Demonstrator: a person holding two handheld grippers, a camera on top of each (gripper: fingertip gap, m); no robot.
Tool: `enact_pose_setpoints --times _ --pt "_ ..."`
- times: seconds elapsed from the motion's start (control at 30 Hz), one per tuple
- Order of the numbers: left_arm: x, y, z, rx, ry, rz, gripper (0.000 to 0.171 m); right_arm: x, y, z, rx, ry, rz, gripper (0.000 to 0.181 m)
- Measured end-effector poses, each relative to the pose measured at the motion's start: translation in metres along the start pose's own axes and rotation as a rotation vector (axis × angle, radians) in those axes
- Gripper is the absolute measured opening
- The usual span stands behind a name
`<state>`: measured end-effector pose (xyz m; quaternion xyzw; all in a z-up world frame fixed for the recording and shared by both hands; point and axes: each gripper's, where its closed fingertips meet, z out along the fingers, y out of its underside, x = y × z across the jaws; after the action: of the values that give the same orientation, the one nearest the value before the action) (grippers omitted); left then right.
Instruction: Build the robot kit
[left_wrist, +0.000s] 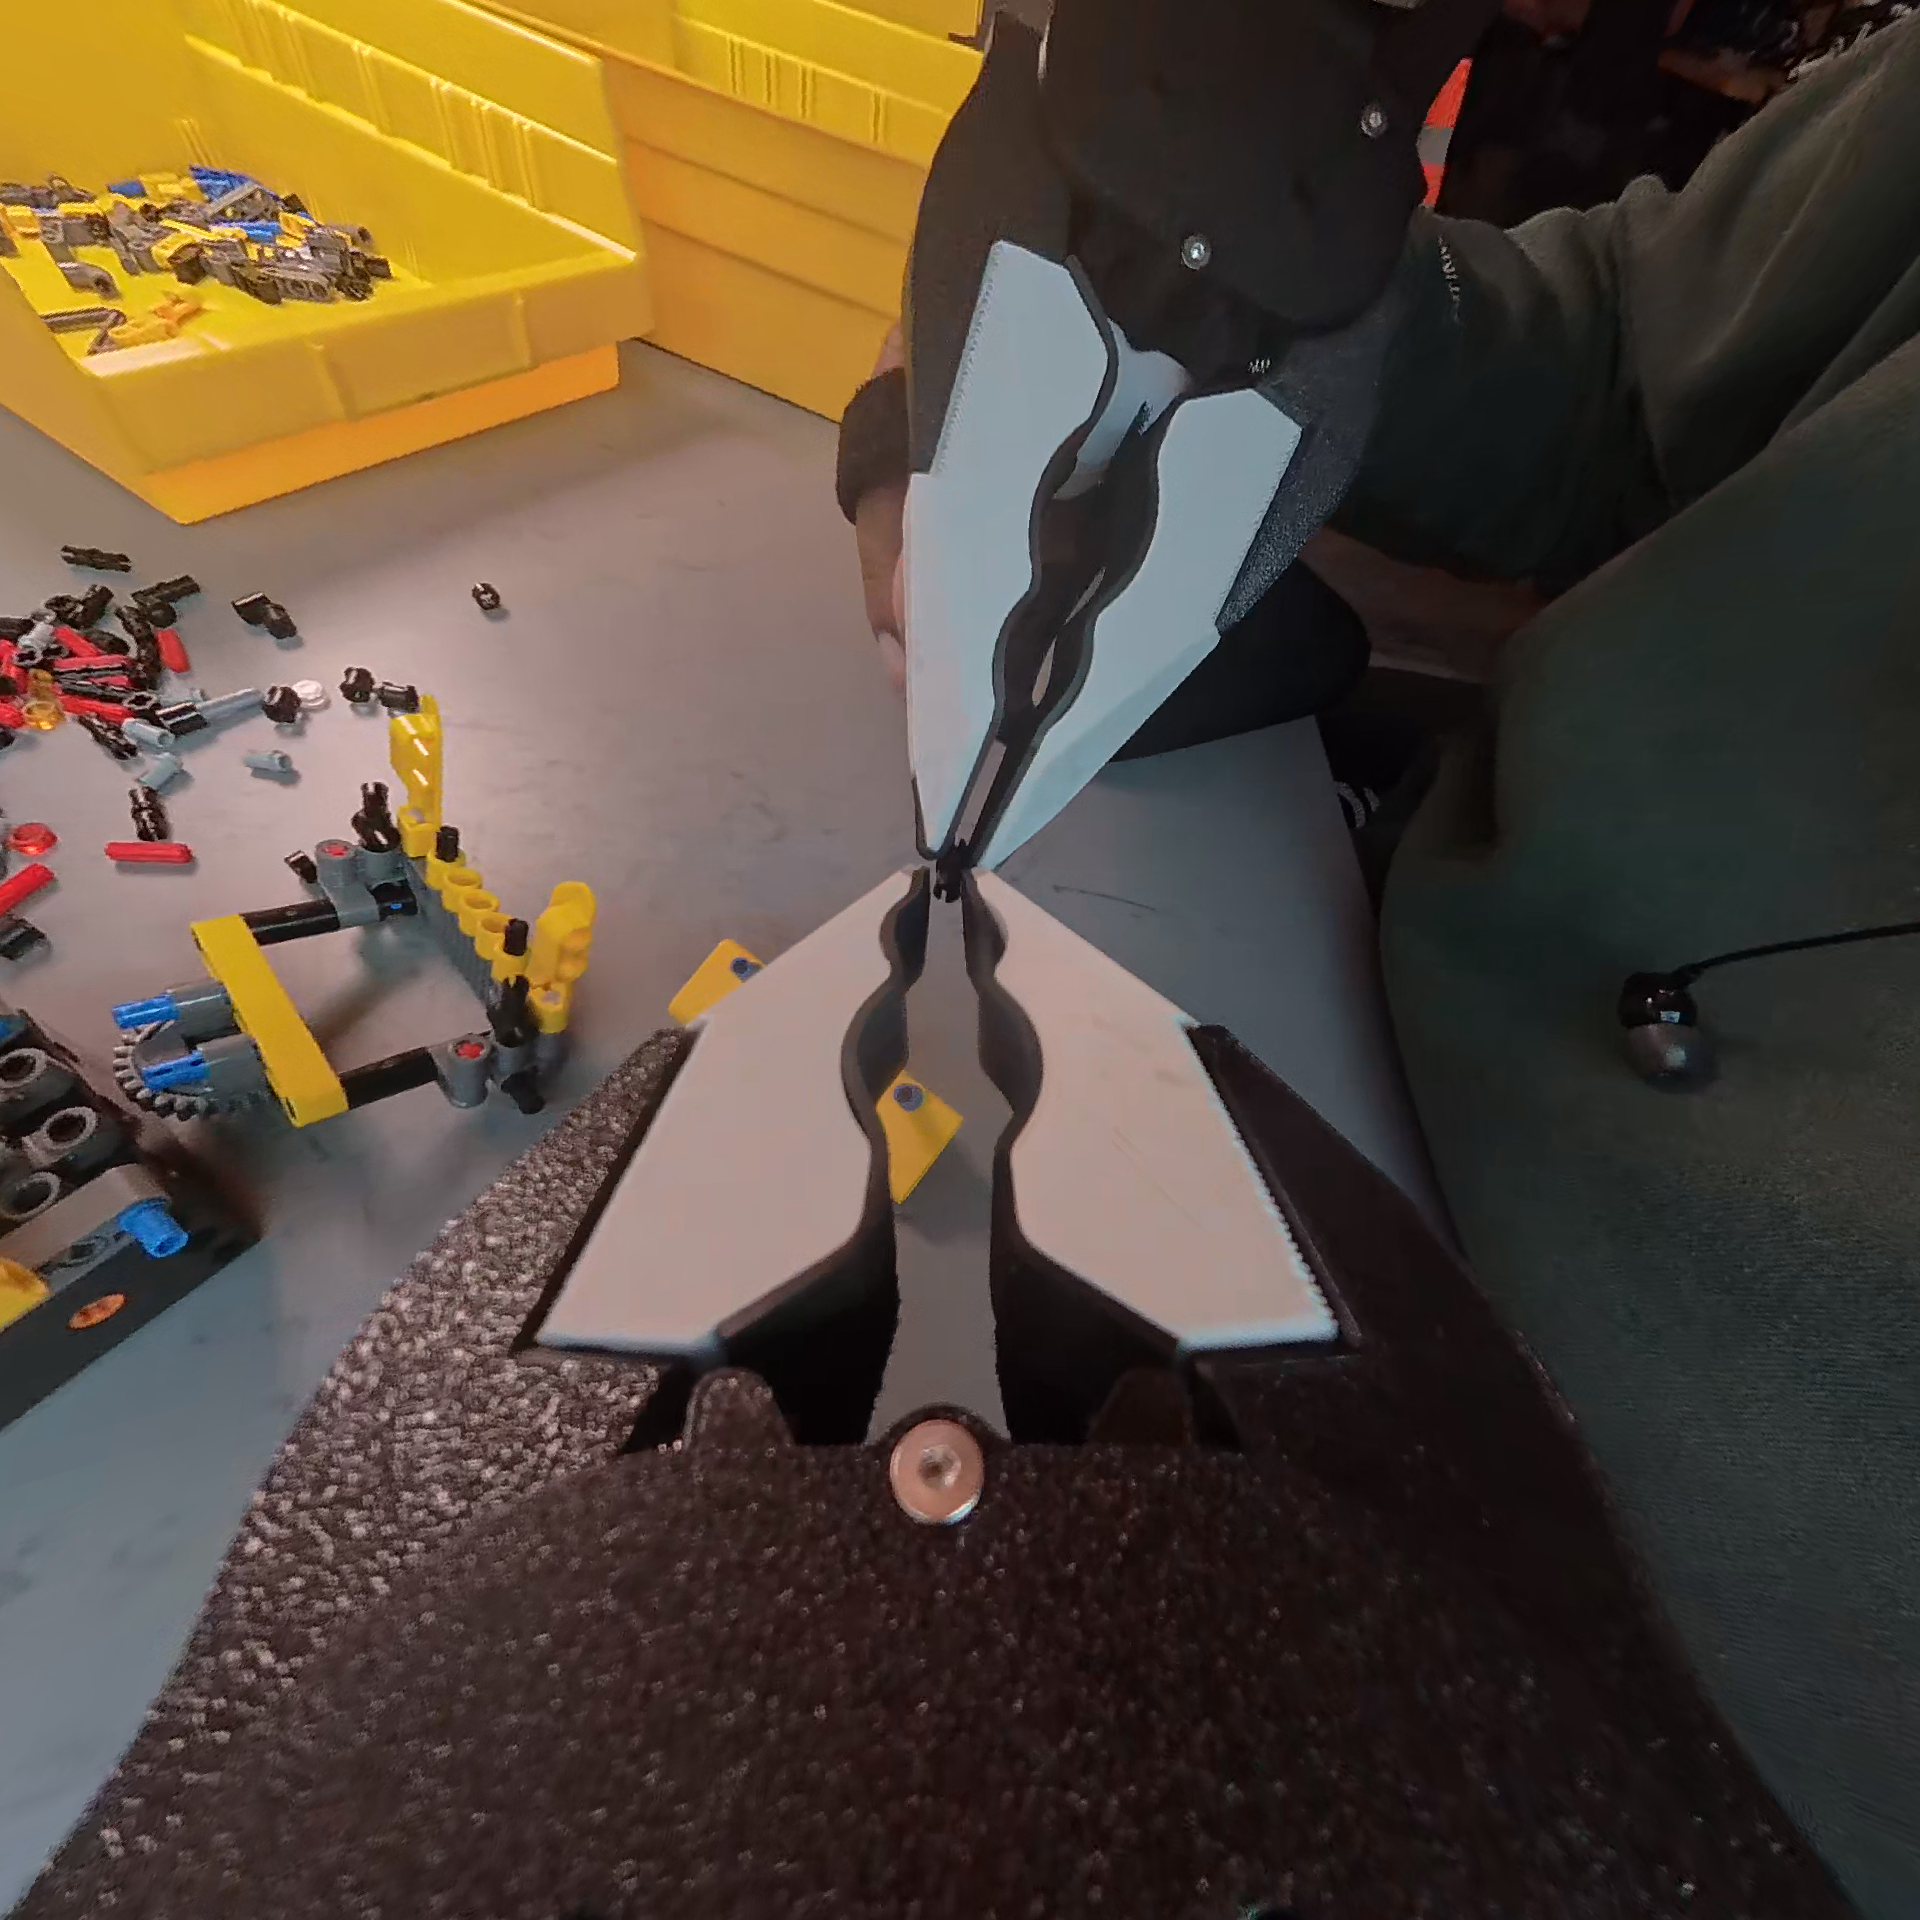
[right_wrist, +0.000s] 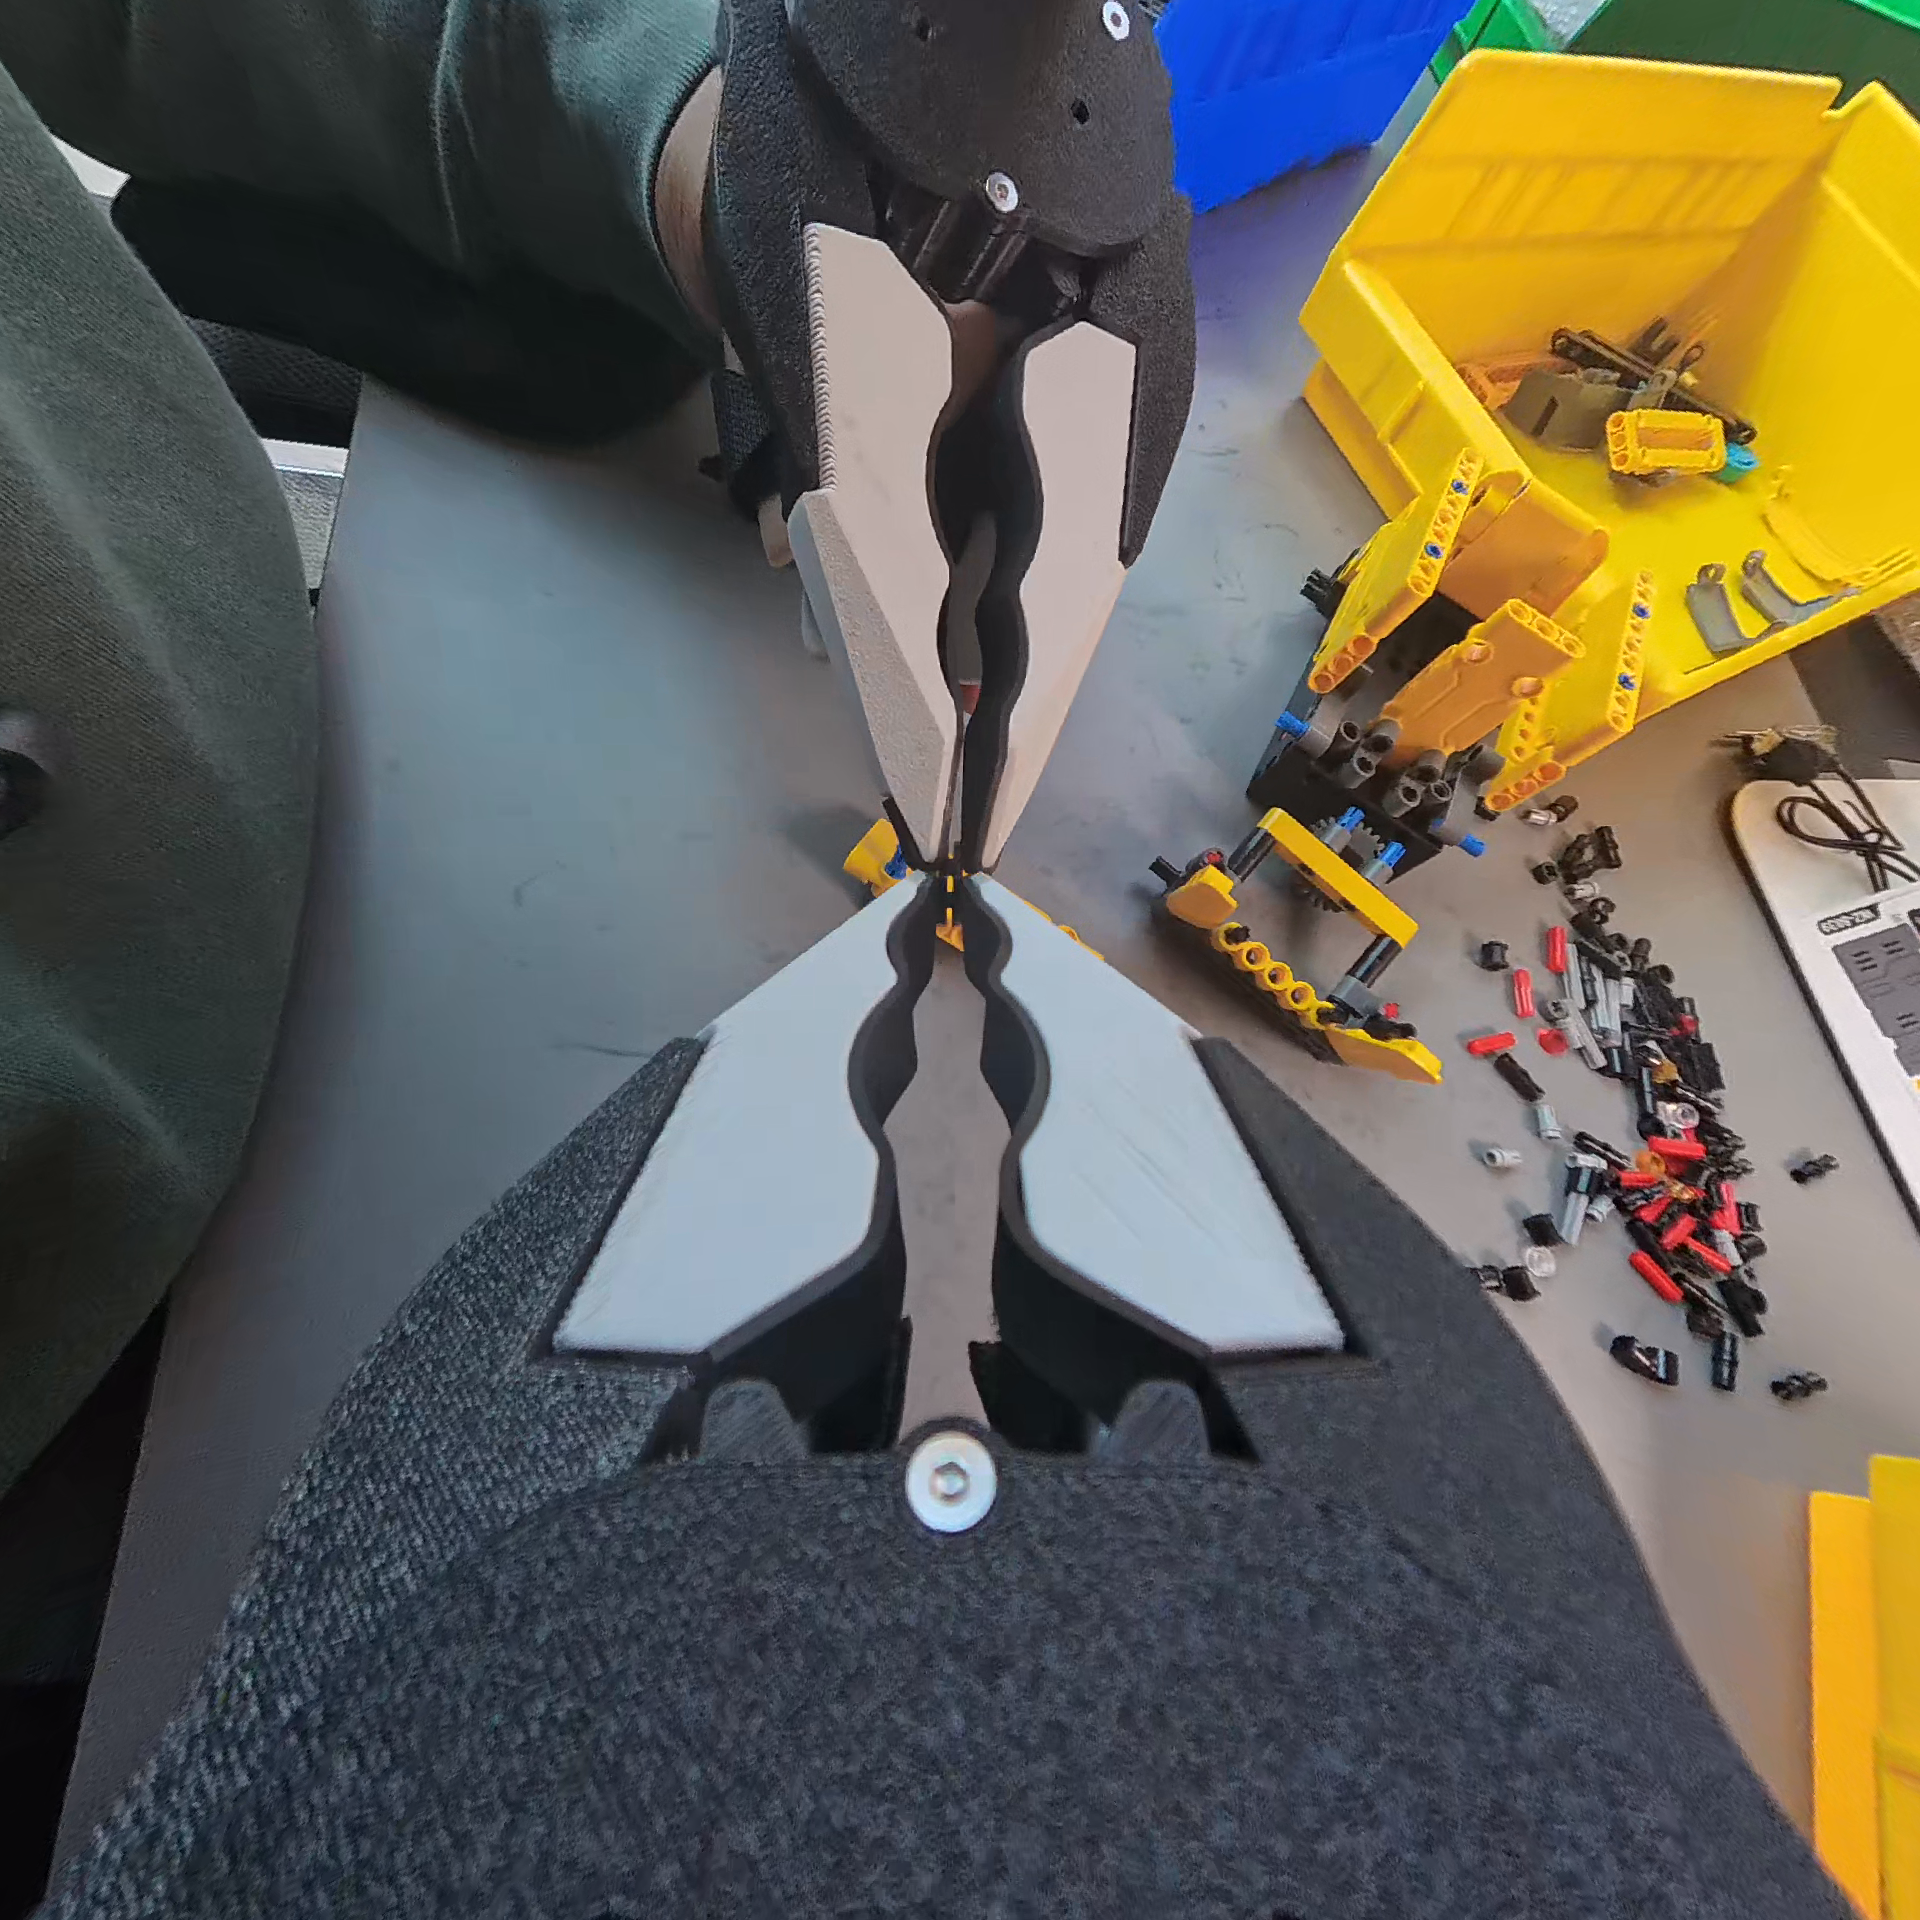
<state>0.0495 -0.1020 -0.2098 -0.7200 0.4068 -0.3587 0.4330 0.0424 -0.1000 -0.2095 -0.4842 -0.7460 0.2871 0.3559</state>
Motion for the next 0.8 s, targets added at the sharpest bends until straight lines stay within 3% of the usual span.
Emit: enact_pose_setpoints --times 0.17,0.37,0.53,0.7,0.8 --pt "0.006 -0.007 -0.004 0.046 0.077 -0.066 0.004 -0.002 -0.008 -0.005 0.056 0.007 -0.014 0.003" --pt "0.019 -0.032 -0.022 0.215 0.317 -0.292 0.003 -0.004 -0.035 -0.023 0.263 0.071 -0.093 0.005" --pt "0.027 -0.039 -0.024 0.264 0.447 -0.418 0.002 -0.006 -0.040 -0.027 0.275 0.127 -0.176 0.004" --pt "0.026 -0.040 -0.023 0.275 0.498 -0.498 0.002 -0.005 -0.041 -0.028 0.260 0.167 -0.210 0.003" --pt "0.018 -0.035 -0.020 0.239 0.416 -0.459 0.004 0.000 -0.034 -0.023 0.228 0.161 -0.152 0.003"
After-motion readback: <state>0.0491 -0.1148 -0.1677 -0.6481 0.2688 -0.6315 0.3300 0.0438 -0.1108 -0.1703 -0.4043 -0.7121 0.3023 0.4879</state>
